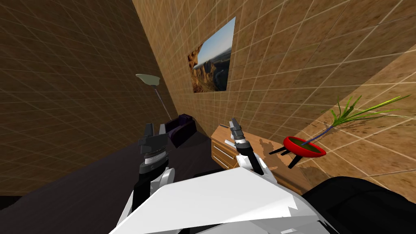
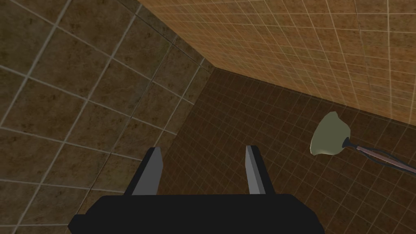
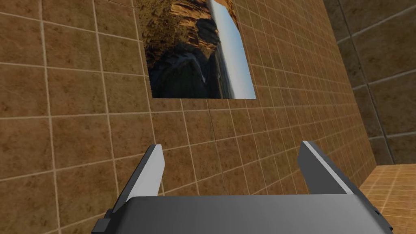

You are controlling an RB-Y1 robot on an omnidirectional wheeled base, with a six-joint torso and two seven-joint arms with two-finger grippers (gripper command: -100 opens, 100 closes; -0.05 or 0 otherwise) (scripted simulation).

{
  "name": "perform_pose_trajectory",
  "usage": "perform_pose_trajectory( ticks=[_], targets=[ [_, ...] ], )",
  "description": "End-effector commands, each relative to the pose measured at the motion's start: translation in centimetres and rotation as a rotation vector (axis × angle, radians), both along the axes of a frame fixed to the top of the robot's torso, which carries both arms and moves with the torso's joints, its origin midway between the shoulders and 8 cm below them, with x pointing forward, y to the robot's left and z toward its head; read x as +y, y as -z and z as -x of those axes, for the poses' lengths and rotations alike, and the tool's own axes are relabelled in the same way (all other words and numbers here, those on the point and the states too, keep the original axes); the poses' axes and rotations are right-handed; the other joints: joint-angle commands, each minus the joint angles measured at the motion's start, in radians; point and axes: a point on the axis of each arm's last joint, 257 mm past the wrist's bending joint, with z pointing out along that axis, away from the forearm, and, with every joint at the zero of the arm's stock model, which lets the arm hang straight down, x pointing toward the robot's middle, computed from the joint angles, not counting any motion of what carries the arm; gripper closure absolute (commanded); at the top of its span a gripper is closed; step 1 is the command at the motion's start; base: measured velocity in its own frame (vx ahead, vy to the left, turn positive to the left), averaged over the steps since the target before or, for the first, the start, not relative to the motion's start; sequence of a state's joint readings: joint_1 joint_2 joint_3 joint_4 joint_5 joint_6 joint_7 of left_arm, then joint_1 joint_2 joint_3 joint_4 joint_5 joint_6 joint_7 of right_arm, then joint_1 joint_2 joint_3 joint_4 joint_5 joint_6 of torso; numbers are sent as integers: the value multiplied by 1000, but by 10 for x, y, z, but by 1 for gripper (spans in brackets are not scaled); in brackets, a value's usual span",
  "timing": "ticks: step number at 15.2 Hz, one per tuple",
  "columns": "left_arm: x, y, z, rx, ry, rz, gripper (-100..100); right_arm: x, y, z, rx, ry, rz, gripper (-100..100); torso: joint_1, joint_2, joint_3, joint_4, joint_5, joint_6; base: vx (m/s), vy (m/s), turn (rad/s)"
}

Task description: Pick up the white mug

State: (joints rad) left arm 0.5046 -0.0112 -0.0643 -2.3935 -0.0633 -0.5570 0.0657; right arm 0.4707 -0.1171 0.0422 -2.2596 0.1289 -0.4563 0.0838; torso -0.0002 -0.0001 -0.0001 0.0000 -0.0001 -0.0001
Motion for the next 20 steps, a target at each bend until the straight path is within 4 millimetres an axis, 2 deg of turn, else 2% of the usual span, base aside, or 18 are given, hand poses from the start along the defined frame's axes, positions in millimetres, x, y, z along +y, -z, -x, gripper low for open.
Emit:
perform_pose_trajectory(
  ticks=[1, 2, 3, 4, 5, 6, 7, 9, 10, 11, 12, 14, 15, 16, 17, 19, 20],
  targets=[
    [0, 0, 0, 0, 0, 0, 0, 0, 16, -2, 43, -7, 53, -100, 0, 0, 0, 0, 0, 0, 2, 5, 54],
    [0, 0, 0, 0, 0, 0, 0, 1, 17, -2, 44, -9, 59, -100, 0, 0, 0, 0, 0, 0, 2, 4, 44],
    [0, 0, 0, 0, 0, 0, 0, -1, 30, -4, 78, -11, 96, -100, 0, 0, 0, 0, 0, 0, 3, 5, 57],
    [0, 0, 0, 0, 0, 0, 0, 0, 31, -4, 80, -15, 105, -100, 0, 0, 0, 0, 0, 0, 3, 4, 53],
    [0, 0, 0, 0, 0, 0, 0, -3, 45, -6, 117, -14, 142, -100, 0, 0, 0, 0, 0, 0, 4, 4, 80],
    [0, 0, 0, 0, 0, 0, 0, -2, 46, -6, 119, -19, 153, -100, 0, 0, 0, 0, 0, 0, 6, 2, 67],
    [0, 0, 0, 0, 0, 0, 0, -7, 61, -8, 158, -15, 185, -100, 0, 0, 0, 0, 0, 0, 9, 3, 76],
    [0, 0, 0, 0, 0, 0, 0, -5, 62, -8, 161, -23, 204, -100, 0, 0, 0, 0, 0, 0, 8, 1, 38],
    [0, 0, 0, 0, 0, 0, 0, -11, 80, -9, 204, -21, 246, -100, 0, 0, 0, 0, 0, 0, 6, 2, 61],
    [0, 0, 0, 0, 0, 0, 0, -10, 80, -8, 206, -26, 257, -100, 0, 0, 0, 0, 0, 0, 7, 1, 63],
    [0, 0, 0, 0, 0, 0, 0, -17, 98, -9, 250, -20, 292, -100, 0, 0, 0, 0, 0, 0, 10, 3, 94],
    [0, 0, 0, 0, 0, 0, 0, -16, 99, -8, 253, -29, 312, -100, 0, -1, 0, 0, 0, 0, 9, 0, 51],
    [0, 0, 0, 0, 0, 0, 0, -24, 117, -8, 300, -25, 355, -100, 0, -1, 0, 0, 0, 0, 8, 1, 79],
    [0, 0, 0, 0, 0, 0, 0, -23, 118, -8, 302, -31, 369, -100, 0, -1, 0, 0, 0, 0, 10, 1, 82],
    [0, 0, 0, 0, 0, 0, 0, -33, 137, -6, 350, -22, 404, -100, 0, -1, 0, 0, 0, 0, 14, 2, 109],
    [0, 0, 0, 0, 0, 0, 0, -32, 137, -6, 352, -32, 427, -100, 0, -1, -1, 0, 0, 0, 14, 0, 52],
    [0, 0, 0, 0, 0, 0, 0, -43, 157, -3, 403, -27, 472, -100, 0, -1, -1, 0, 0, 0, 13, 3, 77]
  ],
)
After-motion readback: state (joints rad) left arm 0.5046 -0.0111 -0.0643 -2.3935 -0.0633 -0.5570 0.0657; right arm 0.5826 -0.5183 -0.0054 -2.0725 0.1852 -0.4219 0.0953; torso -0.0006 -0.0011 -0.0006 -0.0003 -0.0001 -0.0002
